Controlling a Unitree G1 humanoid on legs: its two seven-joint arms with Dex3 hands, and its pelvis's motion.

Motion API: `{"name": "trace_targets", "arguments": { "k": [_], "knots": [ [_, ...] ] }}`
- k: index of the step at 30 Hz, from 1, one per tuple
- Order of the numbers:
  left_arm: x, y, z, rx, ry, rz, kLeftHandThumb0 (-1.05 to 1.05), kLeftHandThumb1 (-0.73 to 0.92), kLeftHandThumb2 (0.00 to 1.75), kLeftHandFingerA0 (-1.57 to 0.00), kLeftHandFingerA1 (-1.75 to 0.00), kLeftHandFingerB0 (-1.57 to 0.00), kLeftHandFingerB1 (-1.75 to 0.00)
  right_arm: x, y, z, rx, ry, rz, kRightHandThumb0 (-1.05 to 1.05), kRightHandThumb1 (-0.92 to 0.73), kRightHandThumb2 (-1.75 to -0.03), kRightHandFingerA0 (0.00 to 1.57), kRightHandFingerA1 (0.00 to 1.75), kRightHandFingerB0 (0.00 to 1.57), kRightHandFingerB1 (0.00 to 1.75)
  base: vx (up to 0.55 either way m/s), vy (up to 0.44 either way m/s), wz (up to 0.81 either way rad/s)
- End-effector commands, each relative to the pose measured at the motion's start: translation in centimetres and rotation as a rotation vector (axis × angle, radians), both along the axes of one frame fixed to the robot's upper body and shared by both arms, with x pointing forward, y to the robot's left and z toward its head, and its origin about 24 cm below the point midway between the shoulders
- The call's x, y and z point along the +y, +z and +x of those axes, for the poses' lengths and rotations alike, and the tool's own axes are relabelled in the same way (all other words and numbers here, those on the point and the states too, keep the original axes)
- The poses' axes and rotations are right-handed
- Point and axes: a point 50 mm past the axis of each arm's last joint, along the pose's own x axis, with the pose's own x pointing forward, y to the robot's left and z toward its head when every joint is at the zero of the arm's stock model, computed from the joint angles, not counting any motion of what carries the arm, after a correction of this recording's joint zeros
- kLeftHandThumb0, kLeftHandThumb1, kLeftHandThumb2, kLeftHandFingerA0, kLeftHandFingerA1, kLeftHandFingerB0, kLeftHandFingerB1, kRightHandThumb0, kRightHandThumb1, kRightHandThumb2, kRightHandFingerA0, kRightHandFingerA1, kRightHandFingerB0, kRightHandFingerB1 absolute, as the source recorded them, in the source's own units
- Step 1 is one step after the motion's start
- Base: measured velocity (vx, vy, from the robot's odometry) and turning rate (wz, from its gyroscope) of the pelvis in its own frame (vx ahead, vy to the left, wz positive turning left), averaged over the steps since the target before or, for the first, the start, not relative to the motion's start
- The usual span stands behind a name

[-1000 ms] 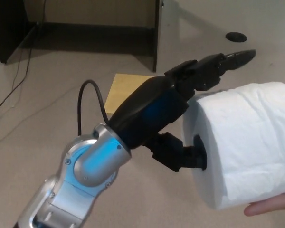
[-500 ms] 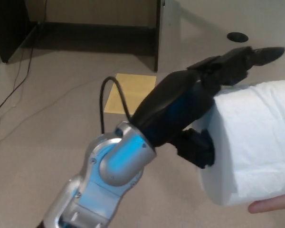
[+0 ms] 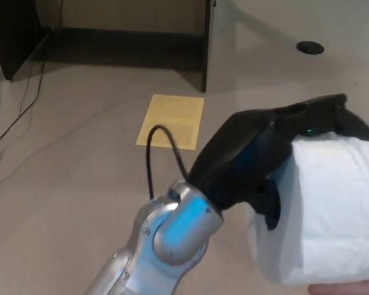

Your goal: A person is holding a toilet paper roll and the robot extends its left hand to grab the roll by inserting its thumb into the gap in the middle and brings its hand down by its side. Then it extends its arm again to hand the toilet paper roll back to the person.

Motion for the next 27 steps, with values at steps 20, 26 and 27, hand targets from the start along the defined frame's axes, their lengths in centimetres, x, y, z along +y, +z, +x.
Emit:
{"name": "trace_targets", "arguments": {
  "k": [20, 26, 27],
  "knots": [
    [15.7, 1.8, 0.7, -0.13, 0.342, -0.05, 0.09, 0.67, 0.91, -0.9, -1.46, -0.8, -1.26, -1.1, 0.9, 0.9, -0.011, 0.004, -0.016, -0.34, -0.59, -0.58, 0.82, 0.63, 0.33, 0.32, 0.0, 0.0, 0.0],
    [22.4, -4.6, -1.7, 0.071, 0.557, -0.046, 0.07, 0.72, 0.87, -0.9, -1.47, -0.73, -1.26, -1.8, 1.1, 0.9, -0.005, 0.004, -0.028, -0.35, -0.6, -0.58, 0.84, 0.65, 0.32, 0.32, 0.0, 0.0, 0.0],
    [23.3, -6.3, -2.1, 0.122, 0.588, -0.063, 0.04, 0.78, 0.77, -0.94, -1.43, -0.75, -1.19, -1.9, 1.1, 0.8, -0.006, 0.003, -0.027, -0.36, -0.6, -0.58, 0.84, 0.65, 0.32, 0.32, 0.0, 0.0, 0.0]
  ]
}}
